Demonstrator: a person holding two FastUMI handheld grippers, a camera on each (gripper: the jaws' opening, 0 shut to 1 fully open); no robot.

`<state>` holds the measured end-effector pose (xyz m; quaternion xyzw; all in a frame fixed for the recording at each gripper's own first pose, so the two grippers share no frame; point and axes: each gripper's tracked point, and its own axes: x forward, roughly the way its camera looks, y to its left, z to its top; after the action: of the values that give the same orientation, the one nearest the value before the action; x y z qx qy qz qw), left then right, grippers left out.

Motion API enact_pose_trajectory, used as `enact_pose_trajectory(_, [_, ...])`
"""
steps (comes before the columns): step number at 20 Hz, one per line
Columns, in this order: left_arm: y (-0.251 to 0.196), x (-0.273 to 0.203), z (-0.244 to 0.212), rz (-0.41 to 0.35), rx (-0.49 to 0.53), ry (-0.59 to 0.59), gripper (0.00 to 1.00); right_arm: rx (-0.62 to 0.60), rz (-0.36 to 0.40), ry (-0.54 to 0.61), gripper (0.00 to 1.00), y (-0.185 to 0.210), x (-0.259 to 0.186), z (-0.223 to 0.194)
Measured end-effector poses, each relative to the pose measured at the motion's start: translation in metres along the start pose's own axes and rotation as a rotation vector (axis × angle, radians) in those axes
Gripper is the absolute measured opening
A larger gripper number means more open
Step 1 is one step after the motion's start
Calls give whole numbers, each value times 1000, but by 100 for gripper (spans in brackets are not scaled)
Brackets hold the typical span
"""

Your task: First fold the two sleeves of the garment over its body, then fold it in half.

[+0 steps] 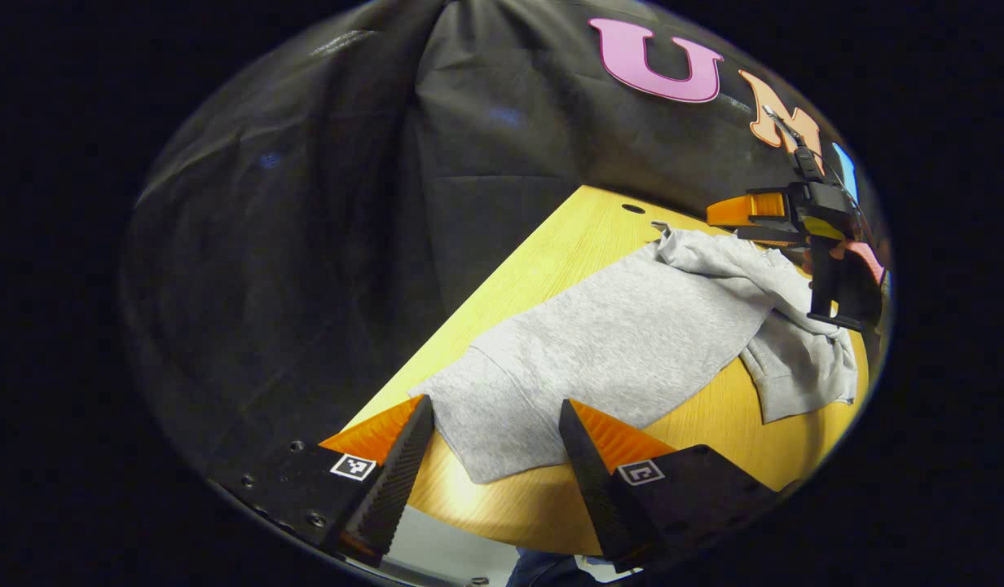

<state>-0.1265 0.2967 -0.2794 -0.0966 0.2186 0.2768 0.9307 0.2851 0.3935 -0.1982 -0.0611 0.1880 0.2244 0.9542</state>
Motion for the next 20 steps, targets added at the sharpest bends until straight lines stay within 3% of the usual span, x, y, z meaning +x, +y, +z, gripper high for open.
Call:
enact_pose_trajectory(3, [-5,9,8,0,-22,-24,80,6,-28,-21,99,-18,-14,10])
enact_pose_trajectory(6, [-5,8,9,-9,-44,-13,51,8,-68,-40,97,-44,-34,20])
enact_pose_trajectory(7, [-8,8,9,-15,-55,-5,48,12,-85,-45,97,-55,-39,24])
enact_pose_trajectory(8, [-11,10,10,-23,-71,-1,35,16,-102,-49,99,-66,-46,26])
enact_pose_trajectory(9, [-14,11,11,-22,-86,10,30,22,-124,-53,97,-78,-54,28])
enact_pose_trajectory(10, [-13,14,11,-16,-88,16,14,29,-147,-59,99,-89,-63,30])
enact_pose_trajectory(11, [-15,14,11,-8,-84,23,7,39,-172,-63,99,-103,-72,31])
enact_pose_trajectory(14, [-24,17,13,-16,-67,45,1,62,-240,-68,99,-138,-99,26])
enact_pose_trajectory(20, [-85,18,46,-160,-104,79,1,106,-361,-44,99,-205,-162,2])
